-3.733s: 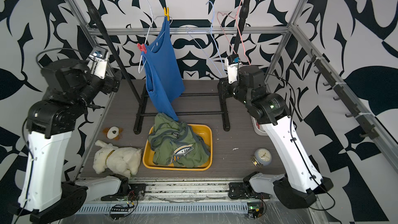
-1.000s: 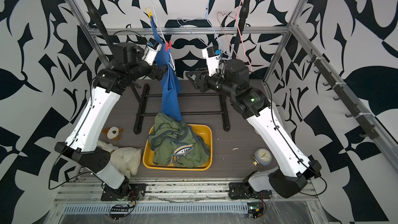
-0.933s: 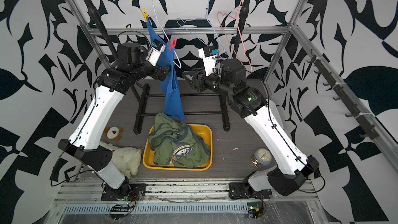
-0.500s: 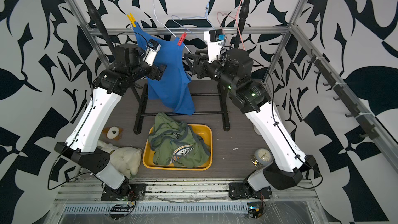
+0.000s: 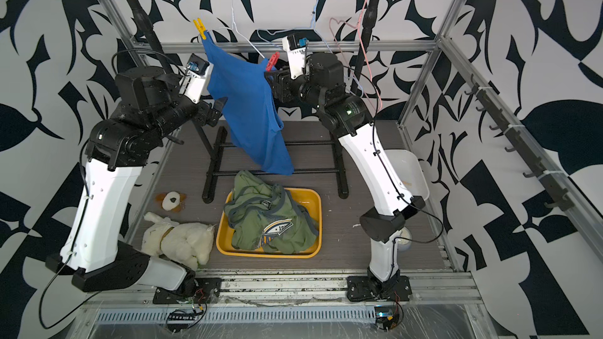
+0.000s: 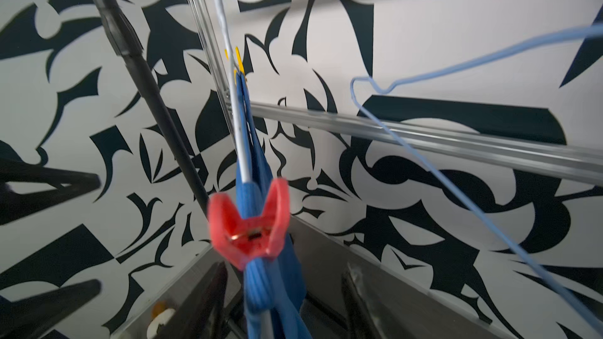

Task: Remove the clothespins securing tank tops to the hanger
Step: Pick up the hanger from the clothesline.

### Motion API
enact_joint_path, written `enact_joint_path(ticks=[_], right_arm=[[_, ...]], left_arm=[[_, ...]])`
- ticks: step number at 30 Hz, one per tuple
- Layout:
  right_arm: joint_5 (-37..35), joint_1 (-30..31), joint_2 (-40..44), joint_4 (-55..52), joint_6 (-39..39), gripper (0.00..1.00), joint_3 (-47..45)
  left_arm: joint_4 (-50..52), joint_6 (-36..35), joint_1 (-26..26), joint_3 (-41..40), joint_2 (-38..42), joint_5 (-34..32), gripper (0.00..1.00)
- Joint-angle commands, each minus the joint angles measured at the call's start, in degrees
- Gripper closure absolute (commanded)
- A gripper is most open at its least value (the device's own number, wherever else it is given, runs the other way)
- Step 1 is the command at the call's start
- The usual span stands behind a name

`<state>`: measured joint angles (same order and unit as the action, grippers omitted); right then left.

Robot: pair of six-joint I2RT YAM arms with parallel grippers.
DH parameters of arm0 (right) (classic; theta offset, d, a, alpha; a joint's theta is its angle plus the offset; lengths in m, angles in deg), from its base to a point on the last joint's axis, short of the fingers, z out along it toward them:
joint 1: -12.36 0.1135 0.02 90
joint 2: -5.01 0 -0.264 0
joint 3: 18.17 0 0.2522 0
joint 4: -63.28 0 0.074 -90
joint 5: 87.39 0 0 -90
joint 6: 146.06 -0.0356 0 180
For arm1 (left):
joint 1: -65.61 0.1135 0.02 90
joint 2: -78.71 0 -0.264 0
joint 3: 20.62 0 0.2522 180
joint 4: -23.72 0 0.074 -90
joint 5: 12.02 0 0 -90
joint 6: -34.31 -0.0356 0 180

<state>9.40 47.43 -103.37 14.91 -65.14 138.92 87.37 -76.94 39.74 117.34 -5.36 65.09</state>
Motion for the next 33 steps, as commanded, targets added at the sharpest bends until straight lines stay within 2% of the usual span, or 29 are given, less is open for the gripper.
enact_joint_path(ticks=[1, 4, 10, 25, 33], right_arm=[[1.0, 0.0, 2.4, 0.5, -0.1, 0.42, 1.5], [2.2, 0.0, 1.9, -0.2, -0.2, 0.44, 2.7], [5.0, -0.1, -2.4, -4.7, -0.4, 0.58, 10.3], [9.0, -0.1, -5.4, -7.0, -3.1, 0.51, 12.1], [9.4, -0.1, -5.4, -8.0, -3.4, 0.62, 11.6]], left_arm=[[2.2, -0.8, 0.3, -1.1, 0.0, -0.7, 0.07], [2.1, -1.0, 0.3, -0.9, -0.1, -0.3, 0.06], [1.5, -1.0, 0.3, -0.9, -0.4, 0.4, 0.06], [1.4, -2.0, 0.3, -2.5, 0.4, 0.6, 0.06], [1.2, -2.3, 0.3, -2.9, 0.8, 0.7, 0.06]])
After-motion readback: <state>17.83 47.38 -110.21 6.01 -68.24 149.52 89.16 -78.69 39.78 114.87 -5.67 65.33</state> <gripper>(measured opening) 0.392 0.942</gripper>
